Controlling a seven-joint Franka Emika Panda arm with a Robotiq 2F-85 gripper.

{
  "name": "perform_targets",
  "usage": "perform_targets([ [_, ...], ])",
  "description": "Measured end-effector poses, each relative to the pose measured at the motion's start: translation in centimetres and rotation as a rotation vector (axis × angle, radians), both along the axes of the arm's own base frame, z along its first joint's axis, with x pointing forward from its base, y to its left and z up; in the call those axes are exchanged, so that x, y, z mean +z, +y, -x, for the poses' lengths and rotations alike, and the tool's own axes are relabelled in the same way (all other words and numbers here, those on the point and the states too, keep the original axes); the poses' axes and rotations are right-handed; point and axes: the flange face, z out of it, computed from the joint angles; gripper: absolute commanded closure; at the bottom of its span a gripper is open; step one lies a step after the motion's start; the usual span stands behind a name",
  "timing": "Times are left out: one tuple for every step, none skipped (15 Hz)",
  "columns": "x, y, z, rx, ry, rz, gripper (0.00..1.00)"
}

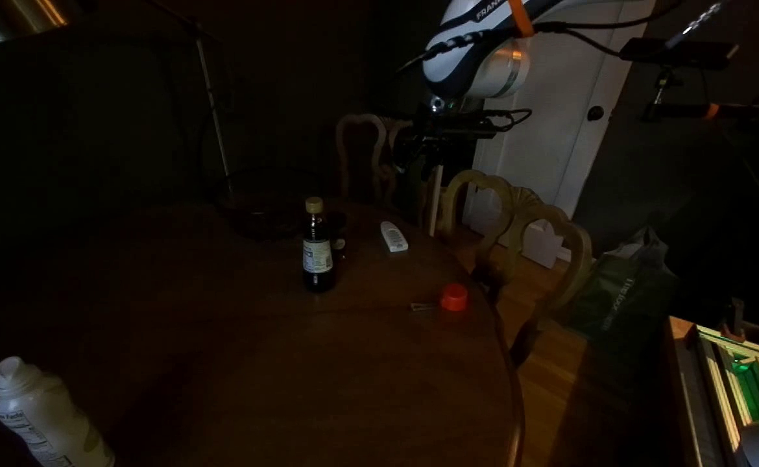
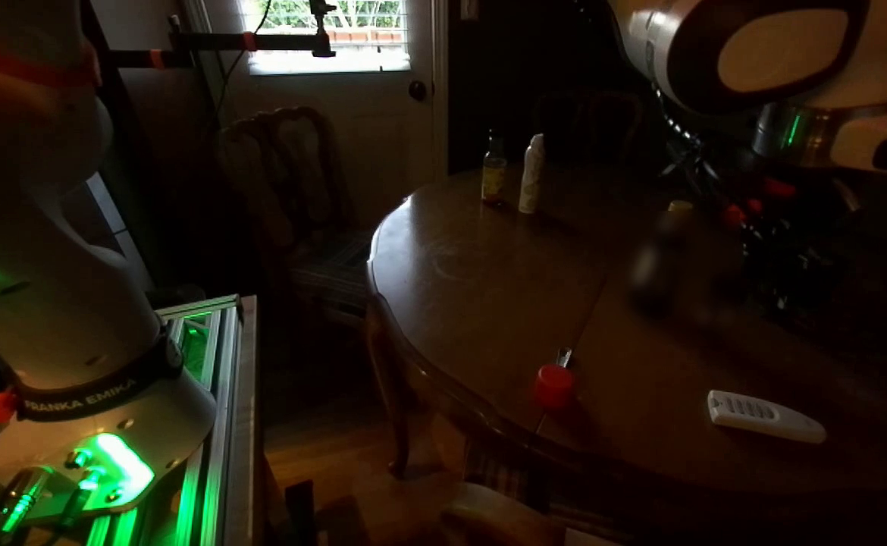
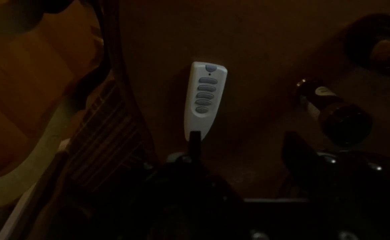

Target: Press a button on the remote

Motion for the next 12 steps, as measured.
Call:
perform_targets([
  [-0.9,-0.4,-0.7,-0.023,0.008,0.005,0.74],
  [-1.8,-0.8,-1.3,-0.044,0.016,0.011,0.8],
  [-2.5,-1.1,-2.0,-0.063,0.022,0.017,0.87],
  [-3.2,-1.3,-2.6,-0.08,0.027,0.024,0.96],
  [-3.8,-1.6,-3.2,-0.096,0.031,0.029,0.99],
  [-4.4,-1.8,-3.9,-0.11,0.035,0.034,1.0],
  [-4.9,-2.0,-4.4,-0.124,0.044,0.038,1.0],
  [-5.5,-2.1,-4.8,-0.136,0.06,0.039,1.0],
  [-6.1,-2.3,-5.2,-0.149,0.08,0.04,1.0],
  [-6.7,-2.4,-5.5,-0.161,0.102,0.04,1.0],
  [-7.2,-2.6,-5.7,-0.173,0.125,0.04,1.0],
  [-7.8,-2.8,-5.9,-0.186,0.149,0.043,1.0],
])
